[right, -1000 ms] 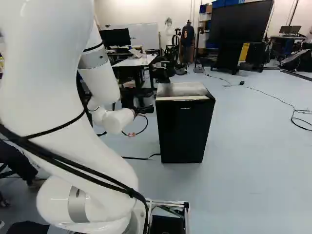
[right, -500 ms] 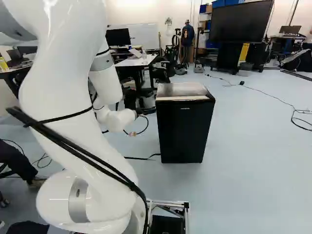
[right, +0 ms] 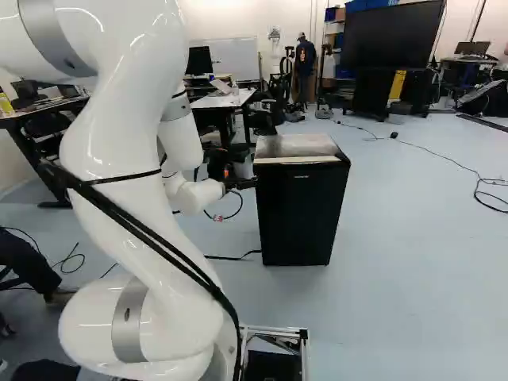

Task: Open the fridge door

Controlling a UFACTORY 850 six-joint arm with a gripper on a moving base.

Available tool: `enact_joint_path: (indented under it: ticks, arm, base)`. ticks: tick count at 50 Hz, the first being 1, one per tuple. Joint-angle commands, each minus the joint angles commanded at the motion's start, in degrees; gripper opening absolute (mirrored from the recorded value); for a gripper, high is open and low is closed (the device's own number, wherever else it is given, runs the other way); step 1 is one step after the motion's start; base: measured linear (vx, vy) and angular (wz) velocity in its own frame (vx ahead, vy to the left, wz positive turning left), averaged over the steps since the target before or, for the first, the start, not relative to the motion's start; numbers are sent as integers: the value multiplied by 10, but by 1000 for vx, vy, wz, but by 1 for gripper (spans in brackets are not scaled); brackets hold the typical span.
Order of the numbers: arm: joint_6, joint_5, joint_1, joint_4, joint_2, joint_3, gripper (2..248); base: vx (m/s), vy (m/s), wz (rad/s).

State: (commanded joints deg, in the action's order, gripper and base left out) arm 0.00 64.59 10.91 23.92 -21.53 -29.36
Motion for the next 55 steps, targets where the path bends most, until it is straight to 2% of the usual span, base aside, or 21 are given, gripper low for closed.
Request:
enact_joint_path:
  ticks: [33, 55]
  arm:
    - [0, 27, 19, 106, -84, -53, 247]
    - [0, 45, 40, 177, -100, -70, 247]
  base:
    - [0, 0, 0]
    - [0, 0, 0]
